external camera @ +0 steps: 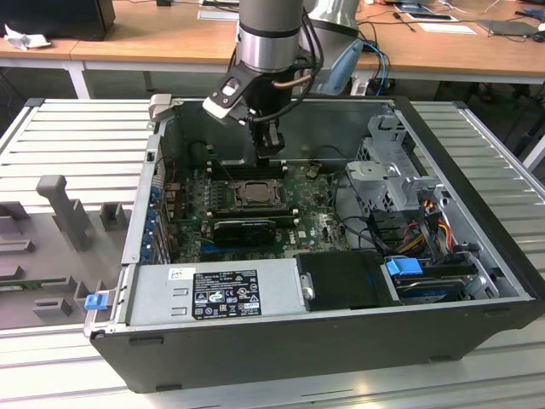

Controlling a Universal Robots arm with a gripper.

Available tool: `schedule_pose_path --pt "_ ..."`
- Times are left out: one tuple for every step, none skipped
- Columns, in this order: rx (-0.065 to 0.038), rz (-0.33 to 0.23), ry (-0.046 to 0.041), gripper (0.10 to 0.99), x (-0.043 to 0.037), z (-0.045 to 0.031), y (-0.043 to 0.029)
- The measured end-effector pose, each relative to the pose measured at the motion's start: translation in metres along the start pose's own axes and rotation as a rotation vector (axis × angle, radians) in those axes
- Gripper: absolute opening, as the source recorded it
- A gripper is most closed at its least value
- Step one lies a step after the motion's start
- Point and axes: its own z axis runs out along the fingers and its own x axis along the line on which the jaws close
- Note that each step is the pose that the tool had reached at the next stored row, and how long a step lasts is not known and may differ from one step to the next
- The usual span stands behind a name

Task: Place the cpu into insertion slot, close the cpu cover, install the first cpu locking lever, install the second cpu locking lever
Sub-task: 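Install the first cpu locking lever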

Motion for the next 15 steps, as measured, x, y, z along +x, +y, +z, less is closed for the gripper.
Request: schedule_pose_path --pt "0.0 -0.01 0.0002 0.106 0.0 0.0 0.0" --pt "0.0 -0.022 0.0002 0.106 0.0001 0.0 0.0" --pt "0.001 -0.033 0.0004 0.106 0.0002 0.0 0.0" --pt "0.001 -0.052 0.0006 0.106 0.0006 0.0001 0.0001" --pt "0.001 -0.072 0.0008 0.106 0.0007 0.0002 0.0001" --pt "0.001 -0.085 0.0008 0.106 0.0007 0.0003 0.0" --pt "0.002 -0.096 0.0009 0.106 0.0007 0.0003 0.0" --pt "0.002 -0.111 0.001 0.106 0.0007 0.0004 0.0001" --pt "0.002 -0.121 0.0011 0.106 0.0007 0.0003 0.0001" --pt "0.002 -0.133 0.0012 0.106 0.0007 0.0004 0.0001" --pt "0.002 -0.141 0.0013 0.106 0.0007 0.0004 0.0001" --pt "0.003 -0.156 0.0014 0.106 0.0007 0.0004 0.0001" --pt "0.003 -0.176 0.0016 0.106 0.0007 0.0004 0.0002" --pt "0.003 -0.186 0.0017 0.106 0.0007 0.0004 0.0002" --pt "0.003 -0.195 0.0018 0.106 0.0007 0.0004 0.0002"
